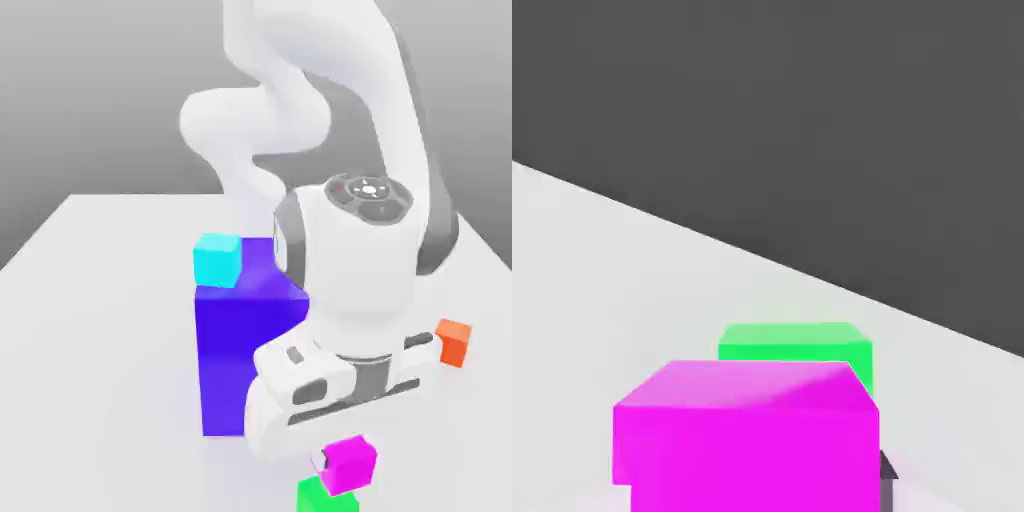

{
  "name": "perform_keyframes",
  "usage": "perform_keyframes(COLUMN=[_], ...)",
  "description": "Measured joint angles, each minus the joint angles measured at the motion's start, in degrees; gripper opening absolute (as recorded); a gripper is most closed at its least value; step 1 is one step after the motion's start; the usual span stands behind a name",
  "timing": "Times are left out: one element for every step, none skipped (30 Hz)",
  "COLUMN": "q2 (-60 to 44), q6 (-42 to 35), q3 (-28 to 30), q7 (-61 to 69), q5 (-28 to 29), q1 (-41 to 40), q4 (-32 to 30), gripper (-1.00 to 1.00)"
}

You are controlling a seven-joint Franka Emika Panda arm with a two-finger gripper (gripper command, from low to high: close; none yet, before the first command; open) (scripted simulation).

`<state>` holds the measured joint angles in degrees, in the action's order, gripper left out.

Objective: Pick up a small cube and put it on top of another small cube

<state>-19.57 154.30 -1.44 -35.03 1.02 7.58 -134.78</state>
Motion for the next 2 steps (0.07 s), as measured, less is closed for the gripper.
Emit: perform_keyframes(q2=[0.0,0.0], q6=[0.0,0.0], q3=[0.0,0.0], q7=[0.0,0.0], q5=[0.0,0.0], q1=[0.0,0.0], q4=[0.0,0.0], gripper=[1.0,1.0])
